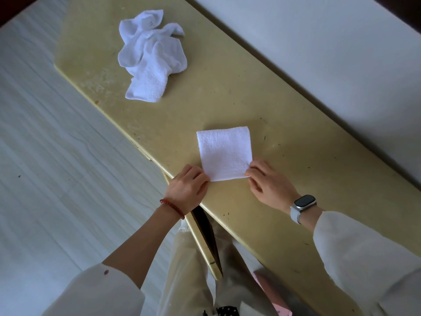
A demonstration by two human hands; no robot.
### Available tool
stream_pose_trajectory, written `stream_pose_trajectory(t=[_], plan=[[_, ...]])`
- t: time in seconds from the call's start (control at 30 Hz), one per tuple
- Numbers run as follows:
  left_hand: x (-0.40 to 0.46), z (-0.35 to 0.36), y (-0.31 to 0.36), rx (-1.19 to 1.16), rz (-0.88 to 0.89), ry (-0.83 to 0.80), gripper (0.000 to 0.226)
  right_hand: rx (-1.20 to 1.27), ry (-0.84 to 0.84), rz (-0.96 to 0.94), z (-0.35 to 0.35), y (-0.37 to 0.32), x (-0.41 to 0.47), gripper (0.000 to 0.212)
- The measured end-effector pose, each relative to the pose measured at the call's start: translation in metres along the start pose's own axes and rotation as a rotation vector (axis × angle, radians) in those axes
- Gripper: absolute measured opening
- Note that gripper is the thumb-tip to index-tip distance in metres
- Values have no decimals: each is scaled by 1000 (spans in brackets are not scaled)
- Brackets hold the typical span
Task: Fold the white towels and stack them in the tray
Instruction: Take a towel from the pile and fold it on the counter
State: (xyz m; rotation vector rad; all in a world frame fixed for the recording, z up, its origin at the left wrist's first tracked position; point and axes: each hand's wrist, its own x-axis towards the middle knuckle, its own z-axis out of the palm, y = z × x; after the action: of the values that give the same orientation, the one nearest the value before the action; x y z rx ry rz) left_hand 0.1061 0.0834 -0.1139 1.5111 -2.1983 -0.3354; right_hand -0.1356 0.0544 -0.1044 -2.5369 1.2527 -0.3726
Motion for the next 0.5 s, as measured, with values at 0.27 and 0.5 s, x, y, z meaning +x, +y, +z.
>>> stream_pose_trajectory(t=[0.27,0.5], plan=[[48,-3,11,91,-161,77,29,-120,147,76,-10,-18,45,37],[60,16,12,372,-244,-373,49,-292,-125,132,26,-26,80,46]])
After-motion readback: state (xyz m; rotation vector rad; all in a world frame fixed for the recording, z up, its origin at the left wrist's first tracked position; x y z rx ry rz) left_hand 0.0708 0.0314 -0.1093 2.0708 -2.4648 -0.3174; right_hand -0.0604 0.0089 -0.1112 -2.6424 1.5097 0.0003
